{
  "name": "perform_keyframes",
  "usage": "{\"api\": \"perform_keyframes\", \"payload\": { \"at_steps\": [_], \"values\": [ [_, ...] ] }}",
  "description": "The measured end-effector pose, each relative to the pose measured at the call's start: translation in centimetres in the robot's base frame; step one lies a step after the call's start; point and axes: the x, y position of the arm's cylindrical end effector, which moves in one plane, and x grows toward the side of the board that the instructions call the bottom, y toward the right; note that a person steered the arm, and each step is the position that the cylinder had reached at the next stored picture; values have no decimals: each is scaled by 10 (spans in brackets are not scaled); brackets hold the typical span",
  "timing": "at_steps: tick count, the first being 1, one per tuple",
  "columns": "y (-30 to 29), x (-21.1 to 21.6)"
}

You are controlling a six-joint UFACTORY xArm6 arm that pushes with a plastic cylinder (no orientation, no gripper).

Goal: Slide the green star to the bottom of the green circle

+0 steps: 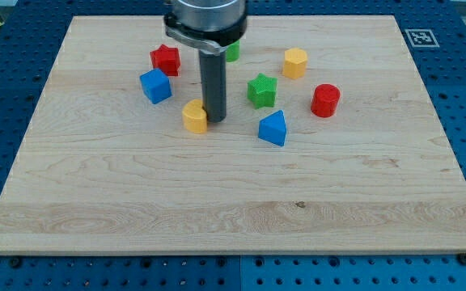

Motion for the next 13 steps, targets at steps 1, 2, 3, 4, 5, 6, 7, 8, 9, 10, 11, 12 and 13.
{"api": "perform_keyframes", "payload": {
  "at_steps": [1, 2, 3, 4, 5, 6, 7, 8, 9, 10, 11, 12, 13],
  "values": [
    [1, -1],
    [26, -8],
    [47, -13],
    [47, -13],
    [60, -10],
    [76, -6],
    [92, -6],
    [100, -6],
    [102, -7],
    [114, -13],
    [123, -19],
    [123, -27],
    [116, -29]
  ]
}}
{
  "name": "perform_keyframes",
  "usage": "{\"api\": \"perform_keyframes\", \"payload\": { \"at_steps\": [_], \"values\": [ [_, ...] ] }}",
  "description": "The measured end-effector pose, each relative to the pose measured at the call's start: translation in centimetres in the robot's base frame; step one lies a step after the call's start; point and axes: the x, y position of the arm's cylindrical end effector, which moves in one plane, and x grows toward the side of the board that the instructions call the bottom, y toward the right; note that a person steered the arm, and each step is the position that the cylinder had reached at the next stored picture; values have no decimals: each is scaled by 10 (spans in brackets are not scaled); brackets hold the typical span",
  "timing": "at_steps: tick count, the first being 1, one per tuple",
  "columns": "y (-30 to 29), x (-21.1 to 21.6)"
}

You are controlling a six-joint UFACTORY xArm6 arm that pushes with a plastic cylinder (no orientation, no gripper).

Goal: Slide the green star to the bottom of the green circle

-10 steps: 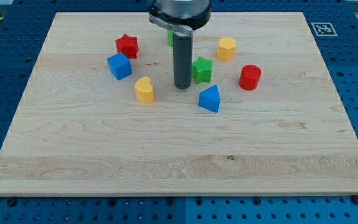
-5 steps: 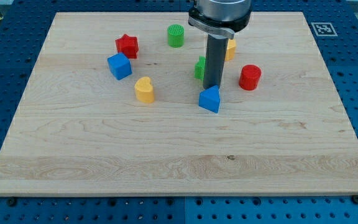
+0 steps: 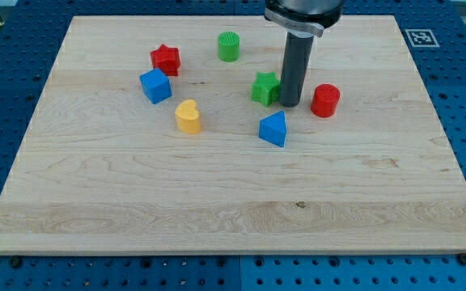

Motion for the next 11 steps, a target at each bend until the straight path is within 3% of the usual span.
{"api": "perform_keyframes", "payload": {
  "at_steps": [4, 9, 11],
  "values": [
    [-45, -3],
    [-59, -3],
    [25, -9]
  ]
}}
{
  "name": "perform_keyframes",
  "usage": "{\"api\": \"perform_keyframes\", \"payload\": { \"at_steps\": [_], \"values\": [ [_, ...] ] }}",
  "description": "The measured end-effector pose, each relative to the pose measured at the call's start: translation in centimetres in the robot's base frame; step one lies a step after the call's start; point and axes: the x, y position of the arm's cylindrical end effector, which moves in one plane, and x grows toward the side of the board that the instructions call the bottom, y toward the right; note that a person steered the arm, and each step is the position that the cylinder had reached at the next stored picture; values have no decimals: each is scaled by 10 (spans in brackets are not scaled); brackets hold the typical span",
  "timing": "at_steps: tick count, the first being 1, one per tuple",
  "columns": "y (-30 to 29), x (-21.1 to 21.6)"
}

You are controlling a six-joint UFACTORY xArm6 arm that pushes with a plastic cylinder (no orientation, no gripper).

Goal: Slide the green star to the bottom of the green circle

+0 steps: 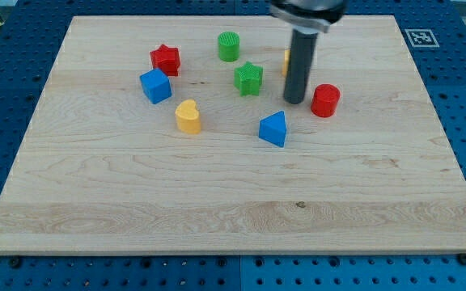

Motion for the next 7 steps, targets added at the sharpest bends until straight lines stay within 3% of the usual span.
{"api": "perform_keyframes", "payload": {
  "at_steps": [4, 7],
  "values": [
    [-41, -42],
    [-98, -47]
  ]
}}
